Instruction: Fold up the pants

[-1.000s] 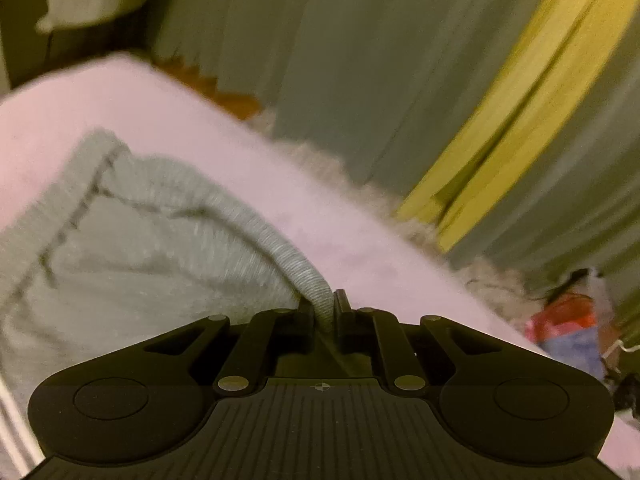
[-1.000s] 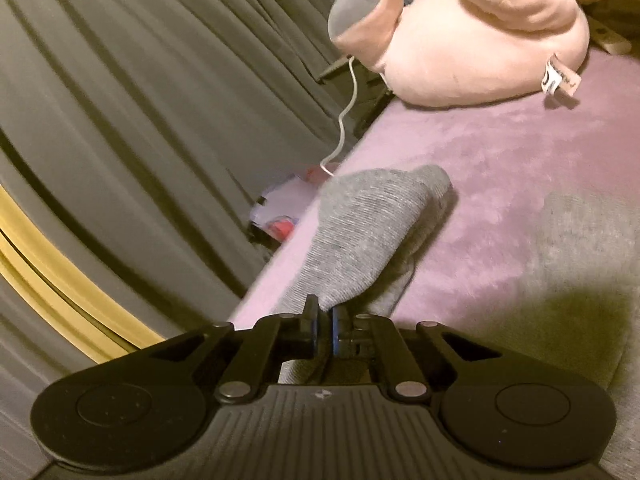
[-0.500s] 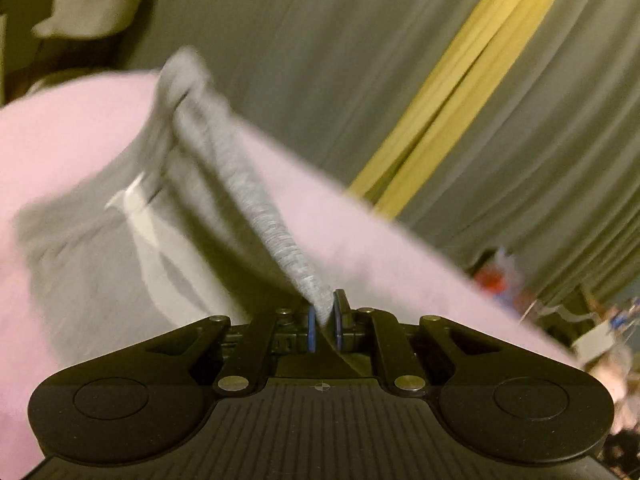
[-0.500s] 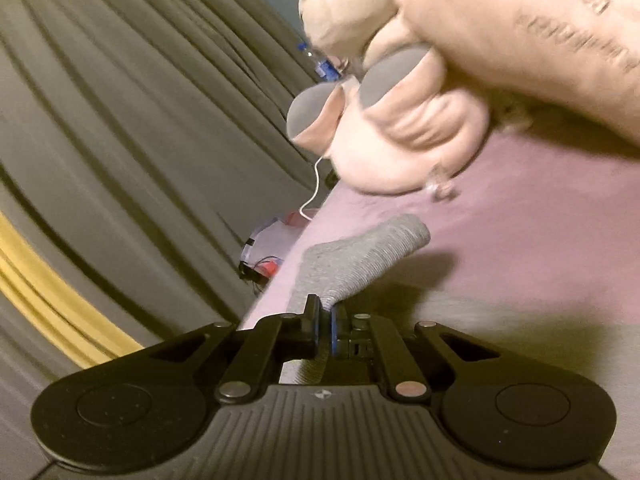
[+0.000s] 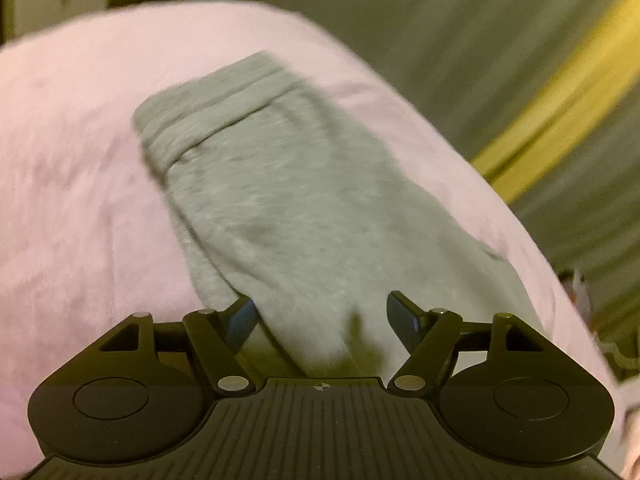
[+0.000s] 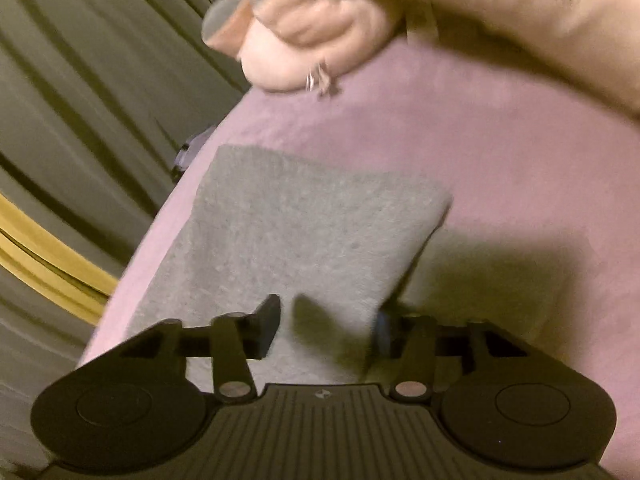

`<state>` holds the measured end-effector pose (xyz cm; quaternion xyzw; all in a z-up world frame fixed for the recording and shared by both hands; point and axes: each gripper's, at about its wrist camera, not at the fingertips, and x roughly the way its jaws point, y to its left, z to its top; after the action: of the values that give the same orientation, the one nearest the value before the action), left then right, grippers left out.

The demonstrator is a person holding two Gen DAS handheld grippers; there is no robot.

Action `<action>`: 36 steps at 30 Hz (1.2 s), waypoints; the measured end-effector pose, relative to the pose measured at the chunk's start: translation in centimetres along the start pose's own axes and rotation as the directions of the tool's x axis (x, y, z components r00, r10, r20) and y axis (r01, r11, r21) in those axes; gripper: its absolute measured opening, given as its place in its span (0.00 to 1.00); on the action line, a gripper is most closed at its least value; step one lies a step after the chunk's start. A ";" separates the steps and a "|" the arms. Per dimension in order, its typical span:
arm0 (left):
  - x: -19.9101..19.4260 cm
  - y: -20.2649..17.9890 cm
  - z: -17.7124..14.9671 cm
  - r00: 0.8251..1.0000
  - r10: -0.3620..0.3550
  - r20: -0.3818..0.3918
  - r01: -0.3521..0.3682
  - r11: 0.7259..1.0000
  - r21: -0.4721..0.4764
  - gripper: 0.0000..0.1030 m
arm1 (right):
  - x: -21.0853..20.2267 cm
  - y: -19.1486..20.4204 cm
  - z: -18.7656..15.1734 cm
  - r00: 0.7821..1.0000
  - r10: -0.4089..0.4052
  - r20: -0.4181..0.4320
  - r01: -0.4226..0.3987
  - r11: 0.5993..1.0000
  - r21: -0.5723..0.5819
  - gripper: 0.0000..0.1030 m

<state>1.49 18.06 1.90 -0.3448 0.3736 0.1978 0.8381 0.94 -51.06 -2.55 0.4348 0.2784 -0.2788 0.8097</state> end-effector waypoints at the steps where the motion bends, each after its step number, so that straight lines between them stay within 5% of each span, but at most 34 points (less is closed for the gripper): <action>1: 0.6 0.6 0.4 1.000 -0.016 -0.009 0.015 0.999 -0.032 0.75 | 0.3 0.1 0.2 1.000 0.015 0.009 -0.015 1.000 0.014 0.52; 3: 1.2 1.2 0.8 1.000 -0.012 -0.016 0.011 0.998 -0.061 0.74 | 0.8 0.4 0.1 0.999 0.041 -0.002 -0.041 0.999 -0.002 0.49; 5: 1.5 1.0 1.1 1.000 -0.012 -0.002 0.012 0.999 -0.043 0.62 | 1.1 0.8 0.3 0.999 0.040 -0.007 -0.040 0.999 -0.009 0.12; 6: 1.7 0.9 1.1 1.000 -0.002 0.005 0.002 1.000 -0.028 0.52 | 1.0 0.9 0.3 0.999 0.031 -0.017 -0.031 1.000 -0.005 0.05; 12: 2.0 1.8 1.4 1.000 0.010 0.002 -0.010 1.000 -0.029 0.22 | -0.5 1.1 1.6 0.999 0.047 0.016 -0.047 0.999 0.012 0.05; 16: 0.9 3.4 1.7 0.999 -0.047 0.008 0.047 0.994 -0.103 0.17 | -3.2 1.6 1.8 0.995 0.071 0.068 -0.069 0.997 -0.027 0.05; 19: -0.1 3.7 1.6 0.998 -0.054 0.025 0.055 0.996 -0.073 0.15 | -5.6 1.7 1.1 0.992 0.058 0.116 -0.050 0.996 -0.070 0.05; 22: -0.2 3.5 1.5 0.999 -0.010 0.041 0.012 0.999 -0.030 0.15 | -5.9 1.5 0.2 0.988 -0.068 0.136 0.088 0.985 -0.147 0.05; 26: -1.0 3.2 1.4 0.994 0.089 0.069 -0.087 0.995 -0.042 0.36 | -4.0 0.0 -0.1 0.952 -0.301 0.047 0.305 0.941 -0.148 0.14; 28: -2.5 2.3 1.3 0.977 0.159 0.139 -0.159 0.987 -0.010 0.54 | -4.6 -0.5 0.5 0.927 -0.364 0.093 0.373 0.921 -0.112 0.35; 30: -4.1 0.9 0.8 0.948 0.203 0.245 -0.221 0.974 0.045 0.68 | -5.6 0.4 0.9 0.896 -0.403 0.185 0.430 0.891 -0.142 0.37; 33: -5.5 -2.9 -0.4 0.922 0.146 0.357 -0.227 0.955 0.194 0.90 | -7.2 3.2 0.9 0.921 -0.272 0.279 0.342 0.907 -0.244 0.58; 36: -4.2 -7.3 -2.5 0.947 0.000 0.320 -0.125 0.921 0.369 0.92 | -6.8 8.3 -1.6 0.955 -0.119 0.271 0.229 0.876 -0.425 0.70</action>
<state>1.82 10.92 7.04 -0.1255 0.2781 0.1998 0.9311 1.68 -44.36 6.02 0.1715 0.2751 -0.3285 0.8871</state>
